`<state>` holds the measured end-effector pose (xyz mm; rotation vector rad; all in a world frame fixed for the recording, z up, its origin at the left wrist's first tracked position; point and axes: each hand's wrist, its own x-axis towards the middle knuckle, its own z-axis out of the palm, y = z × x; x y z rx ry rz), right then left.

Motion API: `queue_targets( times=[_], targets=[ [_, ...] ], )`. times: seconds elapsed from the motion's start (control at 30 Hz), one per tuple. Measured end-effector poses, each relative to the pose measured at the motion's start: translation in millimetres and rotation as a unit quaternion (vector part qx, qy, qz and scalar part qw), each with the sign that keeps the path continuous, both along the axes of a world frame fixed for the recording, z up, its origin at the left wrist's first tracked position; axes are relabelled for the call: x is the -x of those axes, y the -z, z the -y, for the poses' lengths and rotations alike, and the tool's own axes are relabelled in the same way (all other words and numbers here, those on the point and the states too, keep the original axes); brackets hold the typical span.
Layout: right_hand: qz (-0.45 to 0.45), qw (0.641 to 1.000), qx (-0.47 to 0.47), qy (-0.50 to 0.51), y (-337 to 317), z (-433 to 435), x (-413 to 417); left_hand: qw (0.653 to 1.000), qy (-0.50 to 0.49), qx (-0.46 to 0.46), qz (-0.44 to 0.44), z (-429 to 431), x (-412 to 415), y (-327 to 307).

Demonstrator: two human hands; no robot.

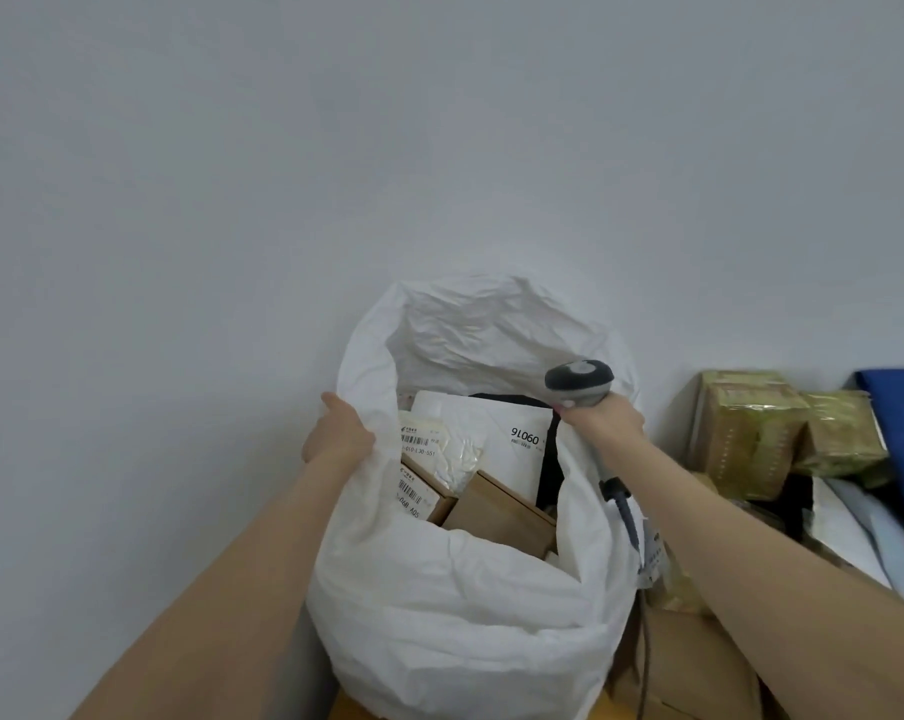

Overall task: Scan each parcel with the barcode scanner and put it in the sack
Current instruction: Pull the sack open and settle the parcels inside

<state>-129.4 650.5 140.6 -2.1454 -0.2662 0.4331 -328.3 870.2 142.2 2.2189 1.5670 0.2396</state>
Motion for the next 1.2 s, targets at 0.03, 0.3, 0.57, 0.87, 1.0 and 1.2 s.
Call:
queue_targets(
  times=[0.03,0.3,0.57,0.87,1.0,1.2],
  targets=[
    [0.003,1.0,0.007,0.01,6,0,2,1.0,-0.008,-0.015,0.017,-6,1,1],
    [-0.024,0.994,-0.081,0.069,20,-16,-4,0.987,0.007,-0.006,0.157,-23,-4,-3],
    [0.08,0.962,-0.238,0.107,-96,-24,-34,0.904,-0.058,-0.121,0.405,-63,-20,-129],
    [0.094,0.955,-0.269,0.085,-105,-18,-24,0.877,-0.068,-0.19,0.435,-70,-14,-134],
    [0.107,0.944,-0.294,0.101,-123,-22,-26,0.861,-0.064,-0.218,0.455,-77,-14,-148],
    [0.083,0.958,-0.262,0.085,-108,-21,-14,0.868,-0.075,-0.261,0.415,-77,-1,-147]
  ],
)
